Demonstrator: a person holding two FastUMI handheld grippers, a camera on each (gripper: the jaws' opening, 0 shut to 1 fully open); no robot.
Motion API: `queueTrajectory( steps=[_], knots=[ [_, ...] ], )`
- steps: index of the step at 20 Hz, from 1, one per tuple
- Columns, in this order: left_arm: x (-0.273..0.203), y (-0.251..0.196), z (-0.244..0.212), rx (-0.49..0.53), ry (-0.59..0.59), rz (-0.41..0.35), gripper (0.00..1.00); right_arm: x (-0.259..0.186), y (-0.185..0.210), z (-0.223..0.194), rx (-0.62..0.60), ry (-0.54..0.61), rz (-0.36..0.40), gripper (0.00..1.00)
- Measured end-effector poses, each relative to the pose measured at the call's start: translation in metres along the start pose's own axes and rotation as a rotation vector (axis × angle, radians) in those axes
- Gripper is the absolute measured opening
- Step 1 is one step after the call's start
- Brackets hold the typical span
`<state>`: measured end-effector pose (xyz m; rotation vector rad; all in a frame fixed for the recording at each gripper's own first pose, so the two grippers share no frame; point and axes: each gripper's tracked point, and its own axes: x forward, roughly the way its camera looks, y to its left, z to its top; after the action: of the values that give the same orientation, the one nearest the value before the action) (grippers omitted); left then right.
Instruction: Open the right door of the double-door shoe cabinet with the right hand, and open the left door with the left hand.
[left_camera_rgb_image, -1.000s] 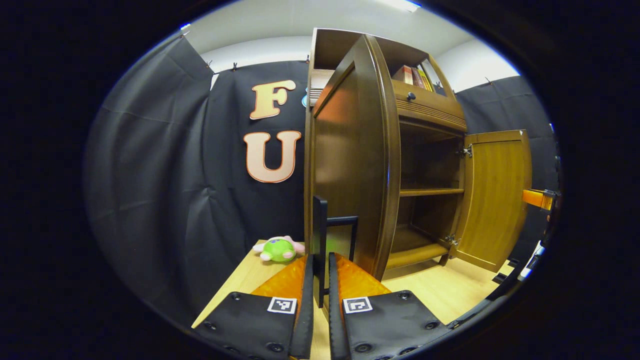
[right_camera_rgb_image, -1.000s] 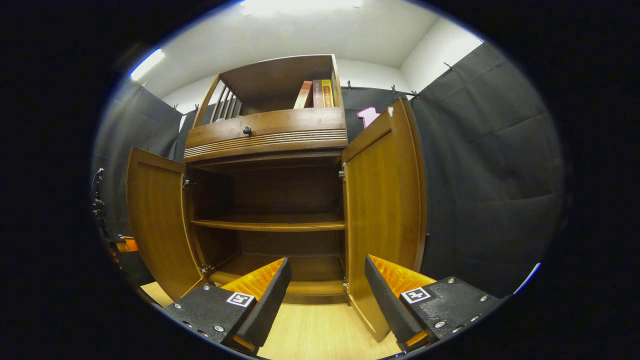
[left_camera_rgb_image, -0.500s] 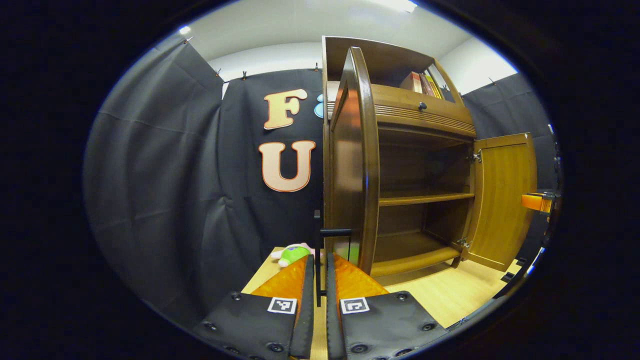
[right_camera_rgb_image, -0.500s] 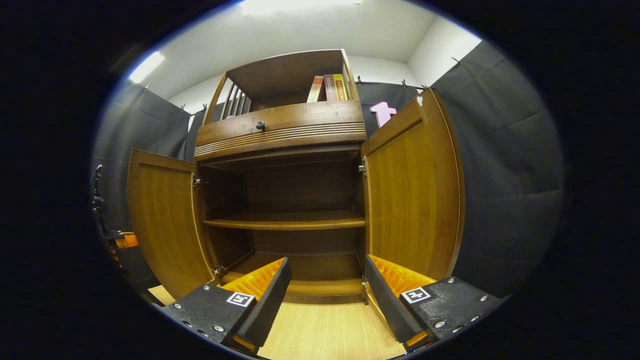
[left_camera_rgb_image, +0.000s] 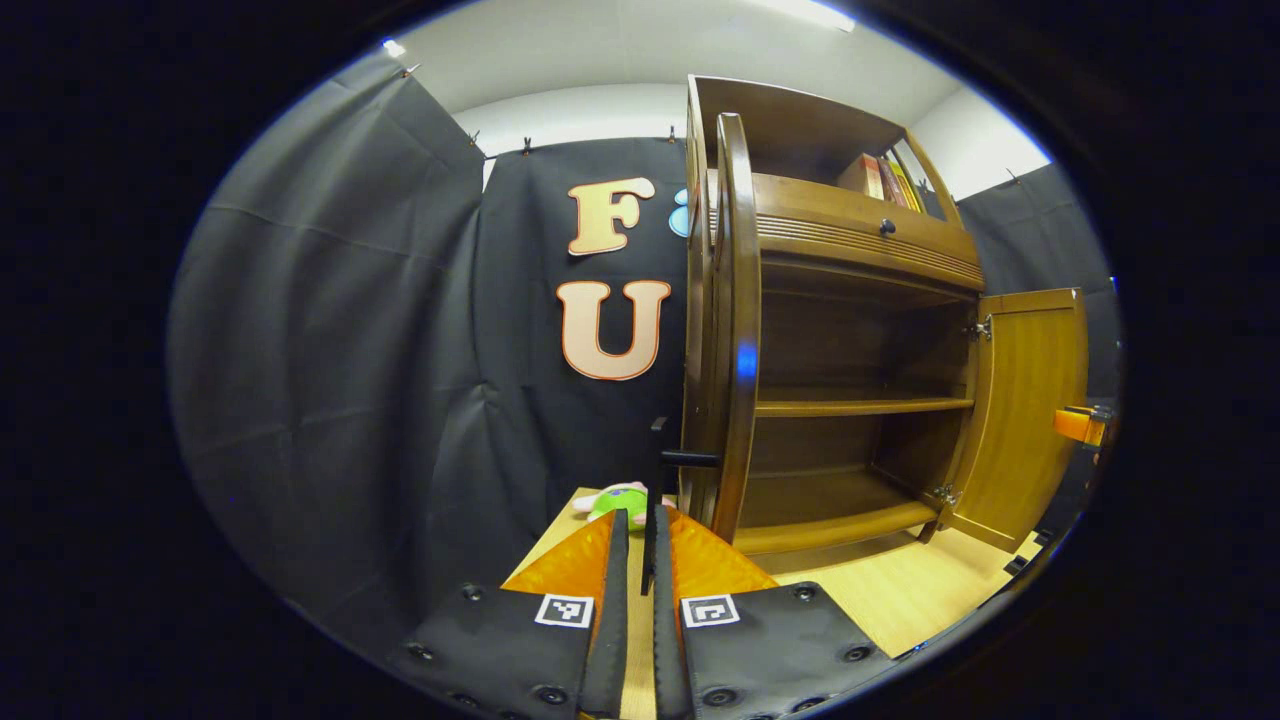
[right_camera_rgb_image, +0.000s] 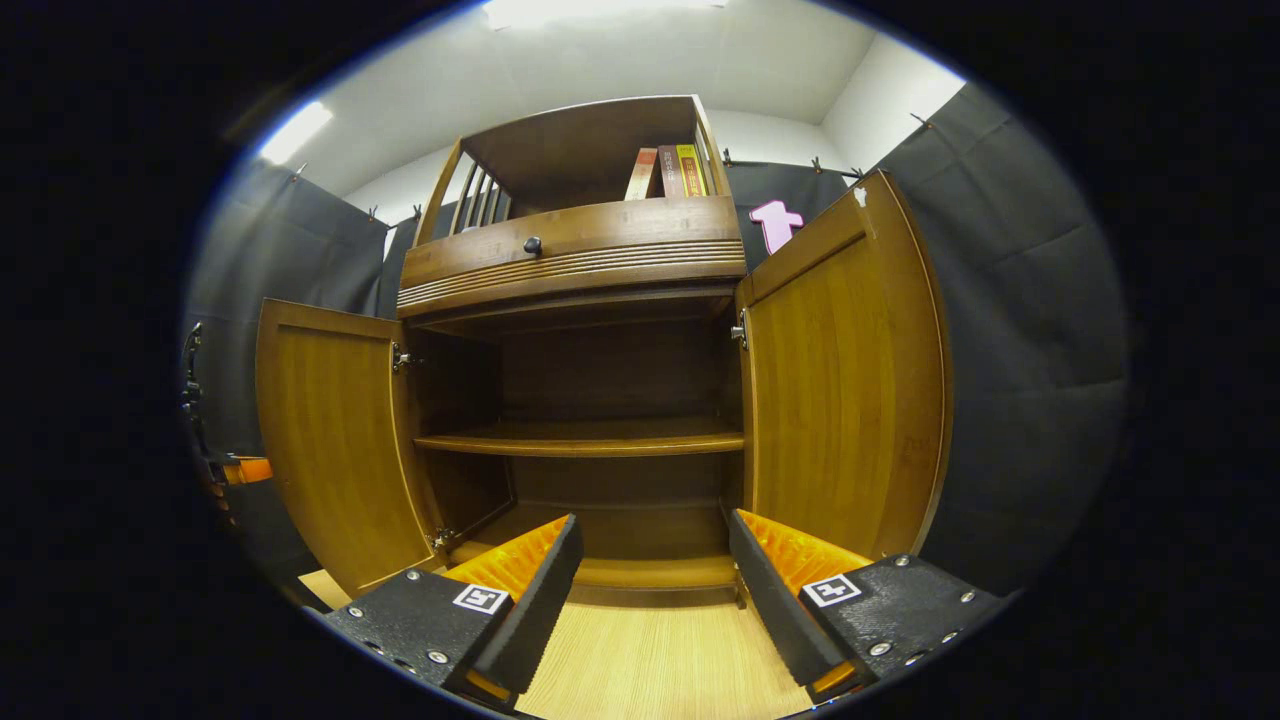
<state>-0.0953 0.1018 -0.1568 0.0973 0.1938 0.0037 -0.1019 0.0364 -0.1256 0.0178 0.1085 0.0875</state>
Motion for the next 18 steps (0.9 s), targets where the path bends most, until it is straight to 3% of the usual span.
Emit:
queueTrajectory(
  steps=[1, 2, 4, 10, 11, 14, 15, 16, 18],
  knots=[
    [-0.002, 0.000, 0.001, 0.003, 0.004, 0.003, 0.21, 0.001, 0.000, 0.000, 0.000, 0.001, 0.002, 0.91],
    [-0.003, -0.001, 0.000, 0.007, 0.009, 0.006, 0.16, 0.001, 0.000, -0.002, -0.002, 0.003, 0.002, 0.91],
    [-0.008, -0.003, 0.003, 0.007, 0.019, 0.010, 0.21, 0.002, -0.001, -0.003, -0.006, 0.006, 0.000, 0.91],
    [-0.021, -0.031, 0.034, -0.007, -0.006, -0.023, 0.15, 0.009, -0.013, -0.004, 0.006, 0.010, -0.017, 0.92],
    [-0.022, -0.036, 0.038, -0.006, -0.010, -0.025, 0.09, 0.010, -0.016, -0.002, 0.007, 0.009, -0.024, 0.92],
    [-0.022, -0.050, 0.050, -0.007, -0.026, -0.032, 0.17, 0.014, -0.023, 0.002, 0.003, 0.011, -0.034, 0.92],
    [-0.023, -0.054, 0.054, -0.006, -0.028, -0.032, 0.12, 0.014, -0.024, 0.002, -0.002, 0.010, -0.035, 0.92],
    [-0.022, -0.056, 0.058, -0.009, -0.033, -0.025, 0.22, 0.007, -0.023, 0.008, -0.007, 0.007, -0.037, 0.92],
    [-0.020, -0.060, 0.071, -0.009, -0.048, -0.013, 0.23, 0.014, -0.030, 0.010, -0.014, 0.002, -0.039, 0.92]
  ],
)
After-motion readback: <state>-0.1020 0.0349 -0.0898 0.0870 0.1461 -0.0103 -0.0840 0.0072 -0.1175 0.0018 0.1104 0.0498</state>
